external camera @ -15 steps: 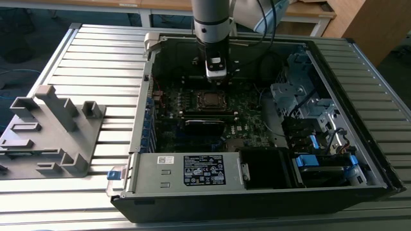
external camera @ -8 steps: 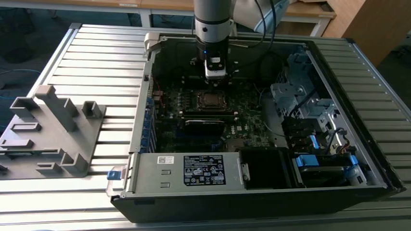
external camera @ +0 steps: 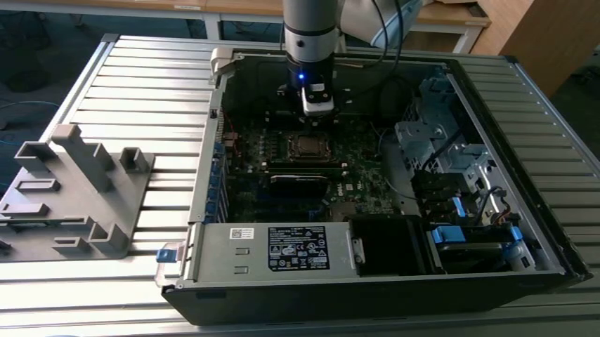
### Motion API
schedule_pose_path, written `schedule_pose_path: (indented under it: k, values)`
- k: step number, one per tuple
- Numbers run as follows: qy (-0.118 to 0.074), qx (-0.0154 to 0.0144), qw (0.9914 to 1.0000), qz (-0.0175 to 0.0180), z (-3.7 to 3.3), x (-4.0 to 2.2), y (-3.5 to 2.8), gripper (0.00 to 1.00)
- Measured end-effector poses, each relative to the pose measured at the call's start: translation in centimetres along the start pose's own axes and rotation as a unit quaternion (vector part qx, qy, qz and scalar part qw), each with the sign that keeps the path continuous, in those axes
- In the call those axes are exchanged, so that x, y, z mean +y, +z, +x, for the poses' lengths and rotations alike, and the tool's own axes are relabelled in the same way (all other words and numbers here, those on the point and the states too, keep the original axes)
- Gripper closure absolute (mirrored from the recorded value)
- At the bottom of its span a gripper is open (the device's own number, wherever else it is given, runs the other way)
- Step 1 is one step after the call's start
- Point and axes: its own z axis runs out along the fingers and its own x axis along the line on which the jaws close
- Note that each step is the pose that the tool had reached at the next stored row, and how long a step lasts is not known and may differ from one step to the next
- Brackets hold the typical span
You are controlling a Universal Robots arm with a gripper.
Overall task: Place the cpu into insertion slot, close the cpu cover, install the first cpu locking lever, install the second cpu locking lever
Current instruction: 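Install the first cpu locking lever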
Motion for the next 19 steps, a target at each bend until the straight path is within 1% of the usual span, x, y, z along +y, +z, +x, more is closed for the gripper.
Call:
schedule_pose_path:
  k: [2, 4, 6, 7, 10, 12, 13, 15, 17, 19]
  values:
    - [-0.015, 0.0006, 0.99988, -0.0004, 0.00, 0.00, 0.02, 0.89]
    - [-0.029, 0.0011, 0.99957, 0.0004, 0.00, 0.00, 0.04, 0.89]
    - [-0.040, 0.0011, 0.99917, 0.0039, 0.00, 0.00, 0.05, 0.89]
    - [-0.046, 0.0012, 0.99893, 0.0047, 0.00, 0.00, 0.05, 0.89]
    - [-0.063, 0.0015, 0.99802, 0.0052, 0.00, -0.01, 0.06, 0.89]
    - [-0.072, 0.0017, 0.99742, 0.0046, 0.00, -0.01, 0.07, 0.89]
    - [-0.074, 0.0018, 0.99725, 0.0044, 0.00, -0.01, 0.07, 0.89]
    - [-0.075, 0.0021, 0.99719, 0.0038, -0.01, -0.01, 0.02, 0.89]
    - [-0.075, 0.0029, 0.99720, 0.0018, -0.03, 0.00, -0.26, 0.89]
    - [-0.075, 0.0030, 0.99720, 0.0015, -0.07, 0.02, -0.61, 0.89]
